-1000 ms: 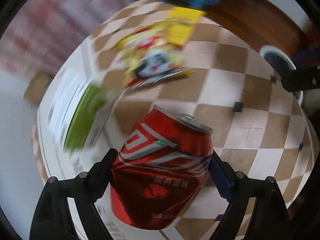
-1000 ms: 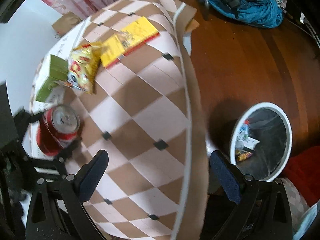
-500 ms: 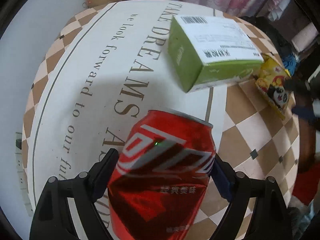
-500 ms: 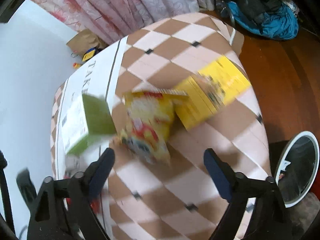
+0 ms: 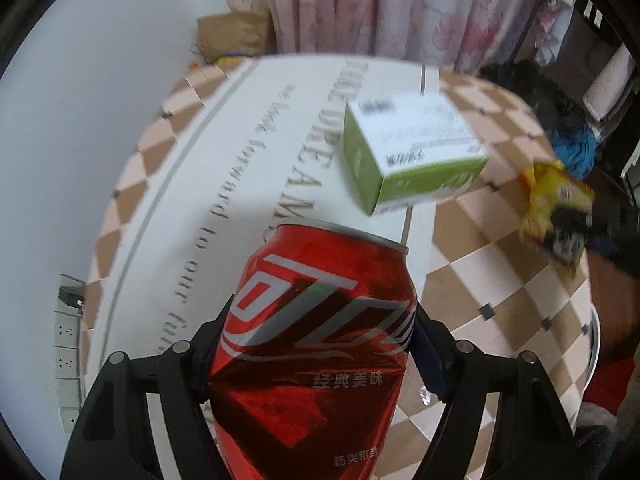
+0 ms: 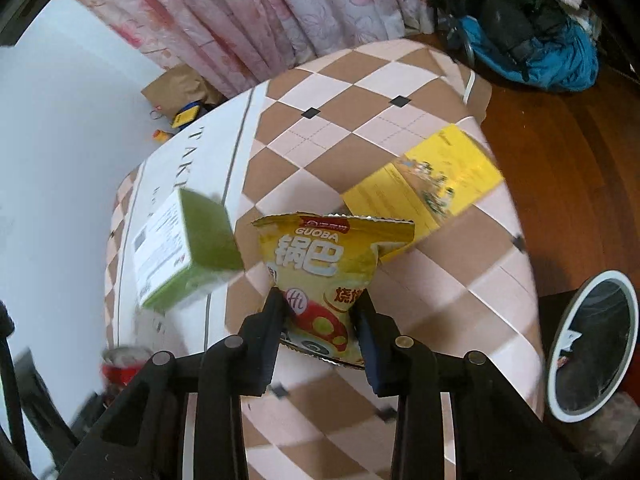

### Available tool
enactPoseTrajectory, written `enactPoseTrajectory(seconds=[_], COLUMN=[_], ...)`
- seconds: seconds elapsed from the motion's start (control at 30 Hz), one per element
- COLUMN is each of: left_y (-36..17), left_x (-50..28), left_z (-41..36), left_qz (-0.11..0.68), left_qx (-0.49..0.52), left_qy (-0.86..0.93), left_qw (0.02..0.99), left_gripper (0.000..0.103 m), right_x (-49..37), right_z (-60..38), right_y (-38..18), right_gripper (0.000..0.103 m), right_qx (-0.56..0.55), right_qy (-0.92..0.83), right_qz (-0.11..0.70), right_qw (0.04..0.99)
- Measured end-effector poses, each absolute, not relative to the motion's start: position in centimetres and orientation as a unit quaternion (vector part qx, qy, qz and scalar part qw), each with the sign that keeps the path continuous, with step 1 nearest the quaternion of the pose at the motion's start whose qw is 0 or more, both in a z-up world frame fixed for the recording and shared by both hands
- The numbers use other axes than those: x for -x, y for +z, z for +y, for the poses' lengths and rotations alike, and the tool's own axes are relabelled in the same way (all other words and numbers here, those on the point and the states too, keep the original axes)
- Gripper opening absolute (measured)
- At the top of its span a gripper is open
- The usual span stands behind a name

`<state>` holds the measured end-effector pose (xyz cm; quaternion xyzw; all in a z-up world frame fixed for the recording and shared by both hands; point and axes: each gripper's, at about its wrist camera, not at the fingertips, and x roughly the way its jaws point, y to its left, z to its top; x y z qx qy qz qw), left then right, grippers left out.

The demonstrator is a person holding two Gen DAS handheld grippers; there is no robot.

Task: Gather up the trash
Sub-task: 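Carry the cola can and snack bag over the trash bin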

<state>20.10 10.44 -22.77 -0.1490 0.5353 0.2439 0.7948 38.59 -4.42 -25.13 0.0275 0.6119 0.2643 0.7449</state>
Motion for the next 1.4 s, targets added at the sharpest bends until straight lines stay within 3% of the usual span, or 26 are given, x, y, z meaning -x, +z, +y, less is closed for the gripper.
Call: enactPoseTrajectory(seconds=[0.43,0.67,0.87,1.07,1.4], left_y=[-13.2,-8.6,-8.3,-11.2,-19.9], left_x=[-20.3,-22.2,-26.0,-30.4,-37.7], left_z=[4.8,-2.6,-10.1,-17.9,-28.2], left_qz=[0.454,0.426,0.431,0.469,0.555], left_qx=[0.128,0.113,0.102,0.099,0.088], left_qy=[0.223,0.154,0.082,0.011,-0.059], left_qw=[0.853,0.884,0.893,0.878,0.825], left_gripper=[0.075,0.075,0.075,0.075,0.075], right_x=[-32.3,-31.9,-32.8,-35.0,-38.6], right_z=[-13.3,-21.9,-31.1,-40.3,-51.4], right_y=[-16.0,-11.4,-9.8,-13.0,-24.3], right_gripper=[0.036,0.036,0.036,0.036,0.036], right_qx=[-0.046,-0.062,-0.069,-0.078,-0.110], right_qy=[0.317,0.301,0.250,0.178,0.090], right_qz=[0.548,0.518,0.506,0.529,0.608], right_qw=[0.773,0.798,0.823,0.826,0.781])
